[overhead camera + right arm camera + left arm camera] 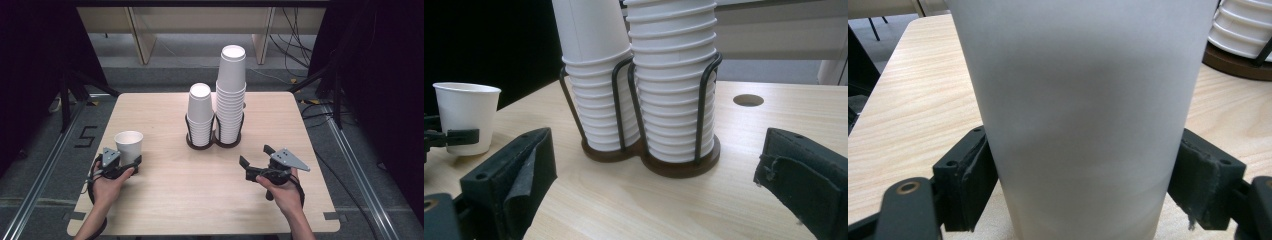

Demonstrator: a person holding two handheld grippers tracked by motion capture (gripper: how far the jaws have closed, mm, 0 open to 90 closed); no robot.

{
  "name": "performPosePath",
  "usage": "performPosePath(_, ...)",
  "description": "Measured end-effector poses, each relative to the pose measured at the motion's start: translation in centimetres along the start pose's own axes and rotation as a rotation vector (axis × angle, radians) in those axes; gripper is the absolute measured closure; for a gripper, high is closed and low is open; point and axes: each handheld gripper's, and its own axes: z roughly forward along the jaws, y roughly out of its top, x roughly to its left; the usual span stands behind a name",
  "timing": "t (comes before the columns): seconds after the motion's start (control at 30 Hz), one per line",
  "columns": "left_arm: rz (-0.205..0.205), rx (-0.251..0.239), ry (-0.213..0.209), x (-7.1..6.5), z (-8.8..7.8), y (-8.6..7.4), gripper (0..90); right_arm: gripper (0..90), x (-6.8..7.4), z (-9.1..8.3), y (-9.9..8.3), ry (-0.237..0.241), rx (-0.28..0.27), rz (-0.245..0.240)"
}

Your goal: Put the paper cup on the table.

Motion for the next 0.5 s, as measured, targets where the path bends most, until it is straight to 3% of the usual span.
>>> performPosePath(0.1, -0.006, 0.003, -0.004, 0.02, -0.01, 0.06, 19.8, 2.7, 0.08, -0.01, 0.00, 0.006, 0.001, 0.016)
performPosePath(0.23, -0.008, 0.011, -0.006, -0.03, -0.09, 0.10, 19.6, 2.6, -0.03, 0.06, -0.05, 0.007, -0.007, -0.003)
performPosePath(0.27, -0.006, 0.015, -0.009, -0.07, -0.14, 0.11, 19.6, 2.4, 0.11, 0.02, -0.07, 0.009, 0.004, 0.018)
performPosePath(0.4, 0.002, 0.020, -0.013, -0.20, -0.30, 0.07, 19.6, 2.2, -0.08, -0.01, -0.07, -0.007, 0.003, -0.007)
performPosePath(0.5, 0.000, 0.017, -0.017, -0.27, -0.37, -0.01, 19.5, 1.8, -0.02, -0.05, -0.08, -0.007, 0.007, 0.005)
